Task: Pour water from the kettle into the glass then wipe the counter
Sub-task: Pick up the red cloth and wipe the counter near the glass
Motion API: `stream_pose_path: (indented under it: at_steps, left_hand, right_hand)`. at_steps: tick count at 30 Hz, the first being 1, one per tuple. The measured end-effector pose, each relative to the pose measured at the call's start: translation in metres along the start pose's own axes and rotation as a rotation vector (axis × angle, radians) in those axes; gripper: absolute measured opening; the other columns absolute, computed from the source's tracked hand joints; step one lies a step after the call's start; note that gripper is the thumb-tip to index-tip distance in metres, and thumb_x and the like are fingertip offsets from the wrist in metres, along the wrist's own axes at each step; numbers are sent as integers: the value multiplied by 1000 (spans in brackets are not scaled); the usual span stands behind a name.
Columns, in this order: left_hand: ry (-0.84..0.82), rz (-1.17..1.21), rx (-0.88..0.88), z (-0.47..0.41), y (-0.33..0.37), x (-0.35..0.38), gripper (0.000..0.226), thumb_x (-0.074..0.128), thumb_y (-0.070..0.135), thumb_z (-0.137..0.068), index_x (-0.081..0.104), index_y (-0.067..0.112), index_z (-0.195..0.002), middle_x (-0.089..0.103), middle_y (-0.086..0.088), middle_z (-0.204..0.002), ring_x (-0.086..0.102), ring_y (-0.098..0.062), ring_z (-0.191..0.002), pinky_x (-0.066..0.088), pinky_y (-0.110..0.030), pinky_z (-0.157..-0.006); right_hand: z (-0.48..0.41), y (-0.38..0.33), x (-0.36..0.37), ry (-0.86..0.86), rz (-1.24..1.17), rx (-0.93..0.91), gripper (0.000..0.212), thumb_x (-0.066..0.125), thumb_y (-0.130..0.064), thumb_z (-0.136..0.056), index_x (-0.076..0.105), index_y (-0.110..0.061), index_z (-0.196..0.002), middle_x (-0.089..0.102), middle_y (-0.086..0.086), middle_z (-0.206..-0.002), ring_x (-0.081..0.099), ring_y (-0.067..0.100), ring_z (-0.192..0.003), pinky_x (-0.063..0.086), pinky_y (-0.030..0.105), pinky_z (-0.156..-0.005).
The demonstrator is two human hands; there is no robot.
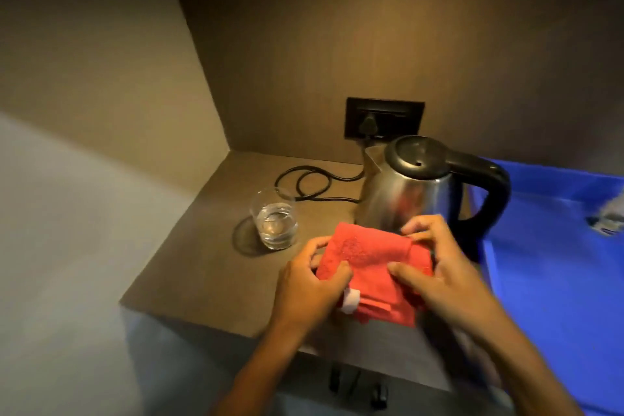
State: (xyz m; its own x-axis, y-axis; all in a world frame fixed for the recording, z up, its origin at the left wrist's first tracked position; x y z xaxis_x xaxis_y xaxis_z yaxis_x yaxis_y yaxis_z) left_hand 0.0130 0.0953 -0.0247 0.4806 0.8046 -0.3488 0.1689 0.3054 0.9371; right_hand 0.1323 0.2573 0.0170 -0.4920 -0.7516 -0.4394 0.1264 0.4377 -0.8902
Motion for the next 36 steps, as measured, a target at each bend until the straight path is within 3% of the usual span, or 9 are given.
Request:
stream_pose_path:
  at_steps: [3,8,12,15,19,23,26,30,36]
  left_hand:
    - [82,-148,-88,-10,-35,-24,47,68,39,-70,62,38,-116,76,2,-101,71,-17,-93,57,-40,-82]
    - [323,-358,-65,-14,-64,-59,59,71,26,-82,50,27,-138,64,0,-126,62,-19,-112,44,-27,-81]
    - [408,-313,48,-29,-62,-81,87,79,31,-78,31,25,-150,39,-7,-154,41,-24,-138,40,-33,-101]
    - [264,-188,-42,-59,-69,-72,111,80,54,-69,12,33,-154,29,-3,-160,31,-24,-144,39,-45,-109]
    - [252,-142,-18,-85,-60,-65,112,84,52,-65,17,33,-153,45,-1,-152,44,-24,-137,45,-41,-104]
    - [309,-158,18,-93,-61,-76,98,88,51,-58,42,27,-142,62,-3,-133,60,-17,-116,55,-33,-92]
    - [299,-139,38,-95,-60,-87,102,86,58,-54,42,29,-142,64,-1,-131,61,-15,-112,56,-31,-89]
    - [313,-115,95,-94,-47,-116,102,85,60,-51,44,31,-140,63,6,-125,60,-8,-103,48,-10,-73]
    - [362,-186,130,-76,-39,-157,103,81,66,-50,46,25,-139,62,-2,-133,58,-15,-110,47,-15,-76]
  right_hand:
    - [-13,-7,60,-86,234,-134,37,63,-1,-79,58,-30,-101,55,0,-100,48,-1,-93,34,6,-85]
    - [-29,18,105,-141,432,43,28,54,-17,-88,58,-29,-113,44,4,-115,52,21,-105,49,37,-86]
    - [-17,14,106,-31,939,23,43,59,-51,-82,55,-31,-120,47,9,-137,49,29,-115,48,39,-82]
    - [-15,2,128,-32,899,-110,56,31,-59,-92,46,-28,-137,46,7,-146,42,29,-133,38,48,-104]
    - [-20,39,169,-232,885,-62,74,-1,-71,-89,-8,-32,-151,-6,-4,-162,-14,21,-147,-6,50,-119]
    - [-28,47,174,-141,863,-35,71,11,-70,-93,3,-32,-152,7,-1,-162,0,25,-148,-7,49,-116]
    - [-44,46,177,-94,845,-37,71,10,-67,-93,2,-30,-152,5,2,-162,-1,25,-148,-14,46,-113]
    - [-77,48,186,-77,811,-19,73,5,-67,-90,-6,-29,-151,-3,3,-163,-4,26,-148,-12,45,-113]
    - [-131,34,223,-166,761,-64,75,9,-69,-91,1,-26,-152,5,3,-163,2,26,-148,-6,47,-114]
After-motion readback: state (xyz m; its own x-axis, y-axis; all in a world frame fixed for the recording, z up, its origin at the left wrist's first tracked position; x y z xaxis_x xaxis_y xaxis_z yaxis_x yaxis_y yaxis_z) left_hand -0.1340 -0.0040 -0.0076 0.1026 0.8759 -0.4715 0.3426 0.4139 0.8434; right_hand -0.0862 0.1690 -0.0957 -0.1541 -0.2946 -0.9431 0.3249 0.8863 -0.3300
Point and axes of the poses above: each hand's wrist, its own z-axis away from the middle knuckle, its own x-axis out of the palm, y = z × x, the point moved 10 cm from there along -z, towards the middle knuckle
